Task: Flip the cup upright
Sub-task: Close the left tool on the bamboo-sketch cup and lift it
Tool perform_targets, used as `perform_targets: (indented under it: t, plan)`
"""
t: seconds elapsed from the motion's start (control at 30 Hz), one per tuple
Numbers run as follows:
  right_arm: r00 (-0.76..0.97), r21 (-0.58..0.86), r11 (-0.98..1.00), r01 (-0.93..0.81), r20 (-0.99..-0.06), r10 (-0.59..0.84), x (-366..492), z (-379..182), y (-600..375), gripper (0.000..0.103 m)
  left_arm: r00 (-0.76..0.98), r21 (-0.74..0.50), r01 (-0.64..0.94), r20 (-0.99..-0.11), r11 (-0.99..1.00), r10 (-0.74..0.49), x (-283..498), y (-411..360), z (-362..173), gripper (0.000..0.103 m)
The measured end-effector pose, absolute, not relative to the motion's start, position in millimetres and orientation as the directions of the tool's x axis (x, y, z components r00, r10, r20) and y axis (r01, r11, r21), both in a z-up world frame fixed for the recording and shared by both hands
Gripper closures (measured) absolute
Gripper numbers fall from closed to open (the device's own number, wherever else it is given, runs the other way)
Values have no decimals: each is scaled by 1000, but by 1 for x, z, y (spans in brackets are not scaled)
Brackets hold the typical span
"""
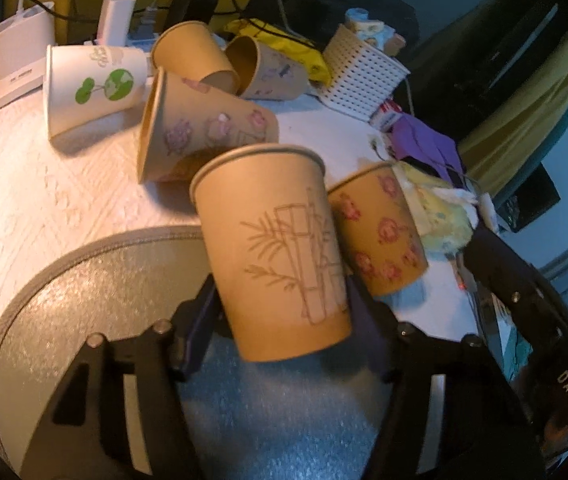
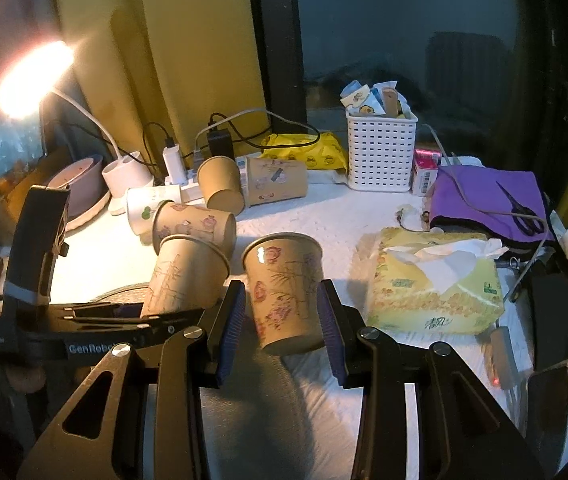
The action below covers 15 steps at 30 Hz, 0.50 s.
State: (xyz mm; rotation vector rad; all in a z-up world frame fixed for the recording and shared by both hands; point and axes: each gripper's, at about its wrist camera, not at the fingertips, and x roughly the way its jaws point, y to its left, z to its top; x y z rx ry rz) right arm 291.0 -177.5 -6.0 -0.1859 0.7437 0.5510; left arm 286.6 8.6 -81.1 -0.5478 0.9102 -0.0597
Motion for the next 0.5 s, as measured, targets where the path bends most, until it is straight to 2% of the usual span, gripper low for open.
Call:
perform_targets:
  t: [0.5]
  plan:
    - [598, 40, 841, -540, -685, 417, 241, 13, -166, 64, 693, -420, -60, -670, 906, -265, 209, 1, -54, 40]
